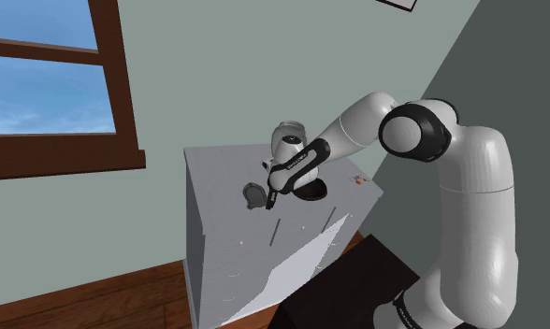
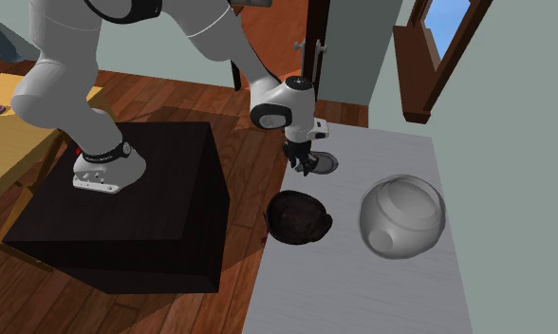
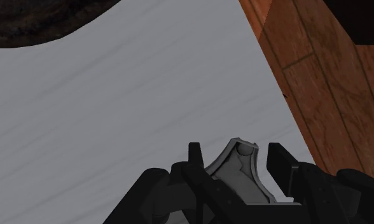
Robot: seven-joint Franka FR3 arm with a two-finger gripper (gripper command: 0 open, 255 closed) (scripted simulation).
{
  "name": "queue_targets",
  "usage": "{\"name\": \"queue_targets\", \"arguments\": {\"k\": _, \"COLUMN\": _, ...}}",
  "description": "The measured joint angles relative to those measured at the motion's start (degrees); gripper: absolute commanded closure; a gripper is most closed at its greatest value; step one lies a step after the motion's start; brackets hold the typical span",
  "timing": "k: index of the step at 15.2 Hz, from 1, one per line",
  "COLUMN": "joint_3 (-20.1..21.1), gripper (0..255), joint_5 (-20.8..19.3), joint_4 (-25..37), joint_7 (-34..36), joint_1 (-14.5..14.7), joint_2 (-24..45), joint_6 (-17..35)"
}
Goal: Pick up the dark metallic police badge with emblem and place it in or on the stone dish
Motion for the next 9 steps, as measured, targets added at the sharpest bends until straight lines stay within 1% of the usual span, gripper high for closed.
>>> {"name": "queue_targets", "arguments": {"k": 9, "joint_3": -0.01, "gripper": 255, "joint_5": -0.01, "joint_4": -0.19, "joint_7": -0.02, "joint_1": -0.01, "joint_2": -0.37, "joint_6": -0.19}}
